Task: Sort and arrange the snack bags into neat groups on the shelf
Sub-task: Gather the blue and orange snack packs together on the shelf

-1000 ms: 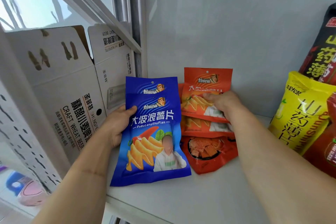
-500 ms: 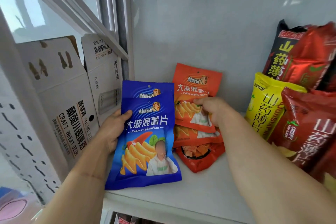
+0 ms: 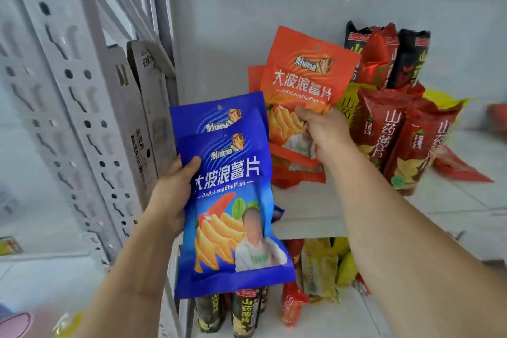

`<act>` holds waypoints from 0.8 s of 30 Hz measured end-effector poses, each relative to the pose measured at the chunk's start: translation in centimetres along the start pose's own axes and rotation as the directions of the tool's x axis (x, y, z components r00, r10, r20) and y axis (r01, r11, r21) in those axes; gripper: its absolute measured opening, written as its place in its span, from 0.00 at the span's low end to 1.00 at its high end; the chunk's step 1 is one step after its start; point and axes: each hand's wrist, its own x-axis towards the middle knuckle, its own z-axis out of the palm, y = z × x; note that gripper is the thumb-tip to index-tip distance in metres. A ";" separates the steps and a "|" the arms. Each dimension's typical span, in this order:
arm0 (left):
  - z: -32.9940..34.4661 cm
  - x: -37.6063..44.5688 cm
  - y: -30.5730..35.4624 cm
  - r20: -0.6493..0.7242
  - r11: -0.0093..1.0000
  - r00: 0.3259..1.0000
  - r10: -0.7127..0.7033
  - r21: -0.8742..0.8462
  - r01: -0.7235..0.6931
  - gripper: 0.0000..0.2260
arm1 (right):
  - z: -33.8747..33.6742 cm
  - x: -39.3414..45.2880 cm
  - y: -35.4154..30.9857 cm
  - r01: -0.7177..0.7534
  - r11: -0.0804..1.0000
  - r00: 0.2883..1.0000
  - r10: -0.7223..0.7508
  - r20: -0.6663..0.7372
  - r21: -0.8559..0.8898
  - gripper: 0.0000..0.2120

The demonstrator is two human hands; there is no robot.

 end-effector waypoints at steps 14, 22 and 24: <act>7.7 -10.8 -7.1 0.333 0.985 0.928 -0.166 0.102 0.140 0.10 | -17.6 -11.4 -1.2 -0.053 0.998 0.983 0.046 -0.180 -0.032 0.05; 20.3 -15.4 -12.3 0.470 0.971 0.855 -0.220 0.186 0.148 0.09 | -33.3 -12.6 -2.1 -0.036 0.998 0.950 0.017 -0.311 -0.055 0.06; 24.0 -16.7 -13.8 0.484 0.969 0.847 -0.222 0.206 0.136 0.10 | -37.5 -12.3 -2.1 -0.052 0.997 0.943 0.028 -0.331 -0.064 0.04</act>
